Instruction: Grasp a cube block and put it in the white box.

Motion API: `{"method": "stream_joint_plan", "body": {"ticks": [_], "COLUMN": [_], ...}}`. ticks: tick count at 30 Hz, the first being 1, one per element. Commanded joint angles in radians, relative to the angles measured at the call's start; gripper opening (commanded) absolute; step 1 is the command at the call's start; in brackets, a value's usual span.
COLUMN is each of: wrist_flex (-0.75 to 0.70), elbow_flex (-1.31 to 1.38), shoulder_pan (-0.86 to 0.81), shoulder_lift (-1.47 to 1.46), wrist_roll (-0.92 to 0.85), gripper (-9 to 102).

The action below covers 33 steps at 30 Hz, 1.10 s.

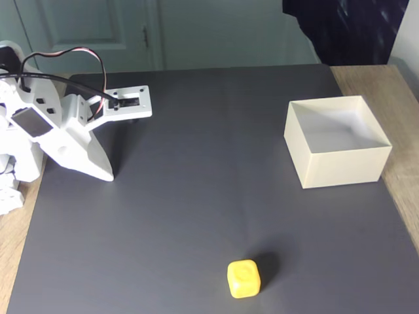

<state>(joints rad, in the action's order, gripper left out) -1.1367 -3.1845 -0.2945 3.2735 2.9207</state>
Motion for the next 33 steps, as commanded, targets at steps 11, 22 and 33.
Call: {"method": "stream_joint_plan", "body": {"ticks": [11,22,33], "wrist_flex": [0.046,0.195,0.354], "elbow_flex": [0.000,0.026,0.431], "shoulder_pan": [0.028,-0.023,-0.198], "shoulder_lift": [0.008,-0.003,-0.580], "wrist_roll": [0.089,0.107,0.258], "gripper": [0,0,0]}}
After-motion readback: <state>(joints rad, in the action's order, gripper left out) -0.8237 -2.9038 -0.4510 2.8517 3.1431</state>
